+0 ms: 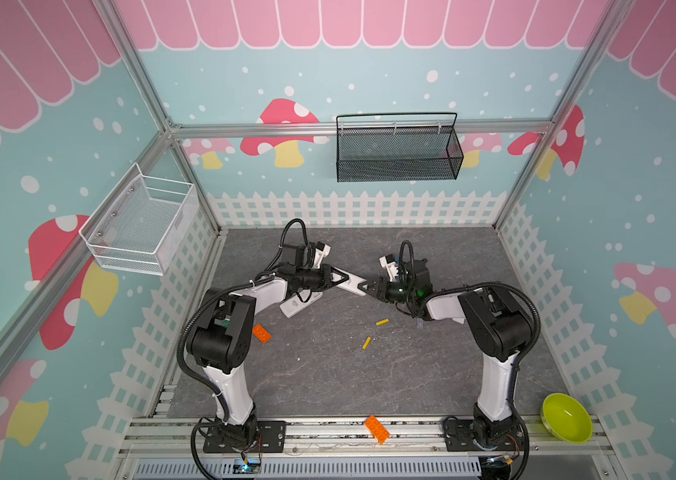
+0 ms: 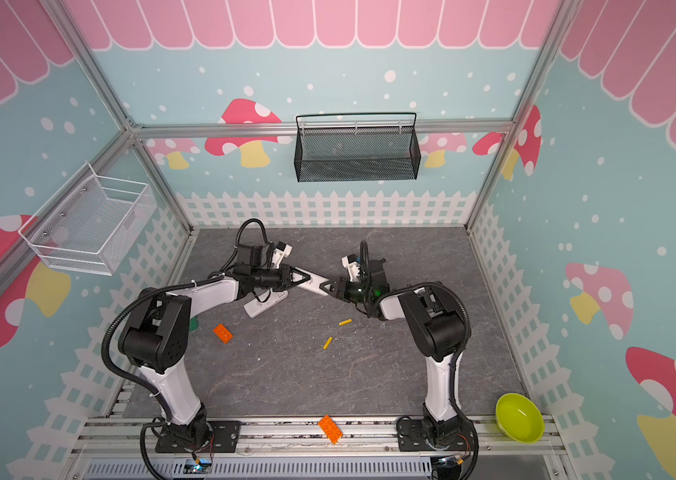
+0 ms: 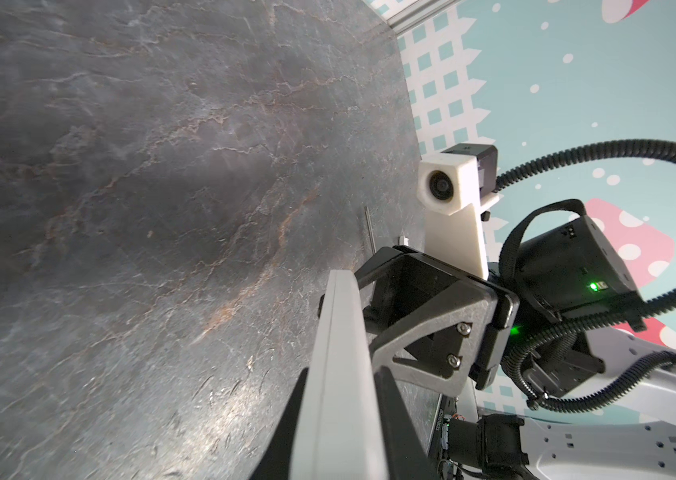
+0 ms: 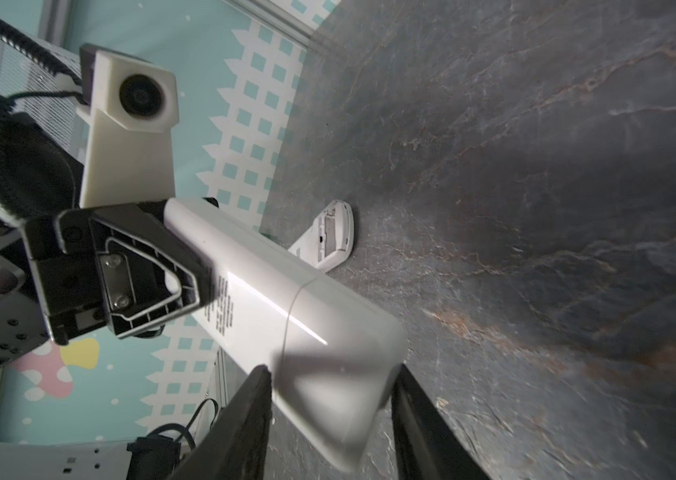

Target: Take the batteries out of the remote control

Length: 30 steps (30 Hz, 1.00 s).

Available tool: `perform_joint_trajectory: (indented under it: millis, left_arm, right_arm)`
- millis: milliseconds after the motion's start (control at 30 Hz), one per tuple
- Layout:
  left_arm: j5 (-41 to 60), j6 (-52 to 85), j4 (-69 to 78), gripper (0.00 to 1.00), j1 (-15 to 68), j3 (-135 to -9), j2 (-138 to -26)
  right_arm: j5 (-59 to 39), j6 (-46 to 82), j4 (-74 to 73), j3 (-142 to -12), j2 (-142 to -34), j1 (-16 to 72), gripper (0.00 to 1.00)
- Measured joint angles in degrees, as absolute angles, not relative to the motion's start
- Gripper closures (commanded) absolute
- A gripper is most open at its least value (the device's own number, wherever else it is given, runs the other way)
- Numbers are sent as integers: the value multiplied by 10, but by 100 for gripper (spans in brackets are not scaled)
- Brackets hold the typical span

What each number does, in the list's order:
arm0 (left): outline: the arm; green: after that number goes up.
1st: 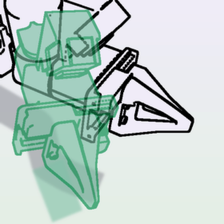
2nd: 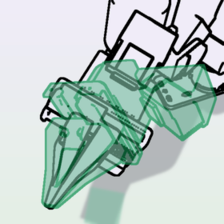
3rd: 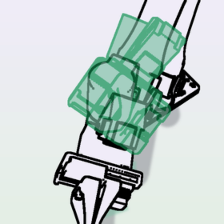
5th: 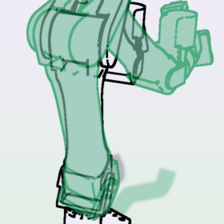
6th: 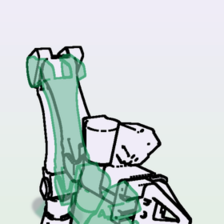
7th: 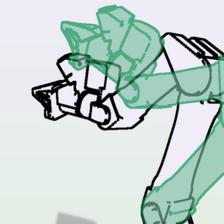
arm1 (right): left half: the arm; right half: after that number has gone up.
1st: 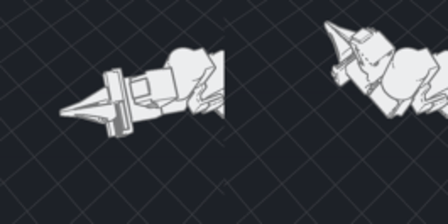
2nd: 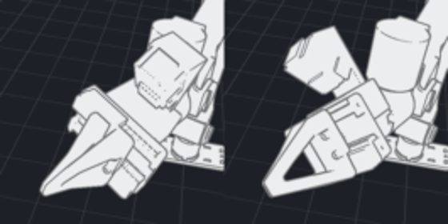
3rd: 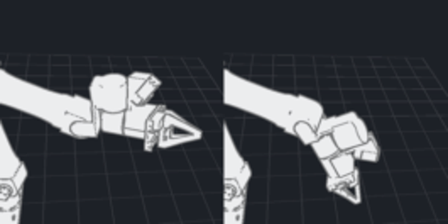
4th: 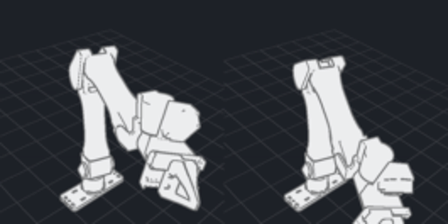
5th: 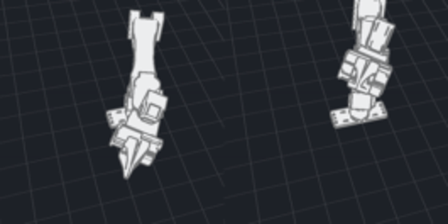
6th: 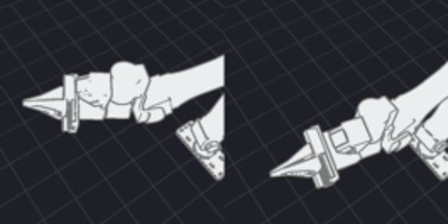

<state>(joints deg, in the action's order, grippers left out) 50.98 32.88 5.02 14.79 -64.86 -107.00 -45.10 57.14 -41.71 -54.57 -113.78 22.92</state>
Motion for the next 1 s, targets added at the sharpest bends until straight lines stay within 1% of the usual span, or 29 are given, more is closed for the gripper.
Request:
perform_joint_trajectory:
  millis: [67,167,267,333,400,467,600,633,800,1000]
  left_arm:
    - [516,342,69,100,147,-644,-1070]
    - [523,356,97,100,143,-633,-1070]
    - [530,356,104,100,140,-632,-1070]
    - [532,350,98,100,140,-633,-1070]
    - [533,345,90,100,141,-633,-1070]
    - [534,344,85,100,141,-633,-1070]
    - [529,331,65,100,145,-636,-1070]
    - [527,327,60,100,146,-637,-1070]
    - [510,292,11,100,147,-657,-1070]
    - [475,274,-31,100,152,-660,-1070]
  right_arm:
    - [-457,582,-439,-545,-1141,228,55]
    - [-468,604,-463,-541,-1146,222,66]
    - [-478,620,-478,-537,-1147,215,70]
    - [-480,622,-486,-529,-1147,214,71]
    - [-483,623,-491,-523,-1147,214,66]
    - [-484,623,-494,-519,-1147,214,65]
    - [-484,620,-495,-512,-1147,215,65]
    - [-485,620,-494,-511,-1147,215,65]
    - [-480,616,-492,-505,-1147,214,74]
    - [-481,607,-503,-492,-1147,215,76]
